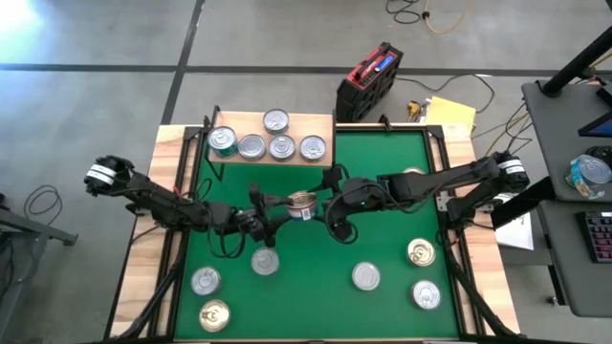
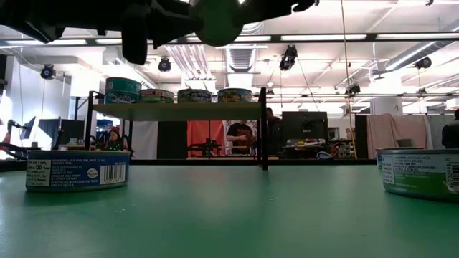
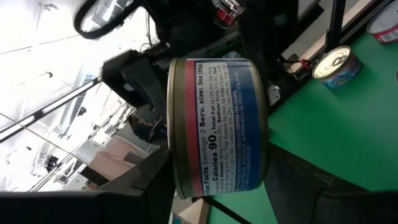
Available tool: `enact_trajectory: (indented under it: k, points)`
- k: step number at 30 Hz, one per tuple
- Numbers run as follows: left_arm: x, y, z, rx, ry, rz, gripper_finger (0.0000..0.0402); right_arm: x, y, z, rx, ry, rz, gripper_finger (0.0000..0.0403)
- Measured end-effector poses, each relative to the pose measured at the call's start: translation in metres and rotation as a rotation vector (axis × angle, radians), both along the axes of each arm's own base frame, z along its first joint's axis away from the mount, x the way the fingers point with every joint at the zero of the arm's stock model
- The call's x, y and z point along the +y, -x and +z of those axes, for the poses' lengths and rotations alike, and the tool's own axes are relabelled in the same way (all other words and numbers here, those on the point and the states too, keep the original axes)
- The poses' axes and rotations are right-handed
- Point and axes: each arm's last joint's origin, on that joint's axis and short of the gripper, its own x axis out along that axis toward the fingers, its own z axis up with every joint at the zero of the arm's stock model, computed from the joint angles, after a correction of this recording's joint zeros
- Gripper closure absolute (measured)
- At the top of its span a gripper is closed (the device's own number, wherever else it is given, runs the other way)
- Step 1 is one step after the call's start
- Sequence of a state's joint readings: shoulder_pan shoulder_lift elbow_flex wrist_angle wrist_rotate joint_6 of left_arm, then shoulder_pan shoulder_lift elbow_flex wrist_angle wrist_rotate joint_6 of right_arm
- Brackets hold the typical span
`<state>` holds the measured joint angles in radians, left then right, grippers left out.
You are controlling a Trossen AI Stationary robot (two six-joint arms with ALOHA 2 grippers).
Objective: Stack canned seafood by type on shelf
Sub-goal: Put the top right blue tuna can on the shelf
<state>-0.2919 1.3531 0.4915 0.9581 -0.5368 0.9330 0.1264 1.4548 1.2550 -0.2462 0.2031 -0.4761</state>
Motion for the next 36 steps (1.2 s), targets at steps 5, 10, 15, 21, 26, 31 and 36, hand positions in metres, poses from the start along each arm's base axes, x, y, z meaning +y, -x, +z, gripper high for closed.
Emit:
enact_trajectory:
  k: [5, 10, 15, 21, 26, 31, 36]
  points:
    - [0.001, 0.000, -0.001, 0.010, -0.006, 0.003, 0.0213, 0.000, 0.000, 0.004, -0.024, 0.039, 0.024, 0.0105]
    - [0.001, -0.001, 0.001, 0.009, -0.026, 0.010, 0.0213, 0.000, -0.002, 0.002, -0.022, 0.085, 0.049, 0.0147]
    - [0.002, -0.001, 0.001, 0.003, 0.002, 0.008, 0.0210, 0.001, -0.002, 0.002, -0.018, 0.114, 0.067, 0.0204]
    - [0.004, -0.001, 0.001, -0.007, 0.033, 0.035, 0.0169, 0.000, -0.002, 0.002, -0.024, 0.094, 0.050, 0.0216]
    - [0.006, 0.000, 0.001, 0.000, 0.018, 0.130, 0.0135, -0.001, 0.000, 0.002, -0.009, 0.124, 0.018, 0.0216]
    - [0.009, 0.002, 0.004, -0.007, 0.022, 0.234, 0.0125, -0.006, 0.006, 0.005, 0.019, 0.224, -0.091, 0.0216]
    - [0.013, 0.004, 0.004, -0.004, 0.034, 0.342, 0.0124, -0.018, 0.006, 0.012, 0.037, 0.404, -0.229, 0.0216]
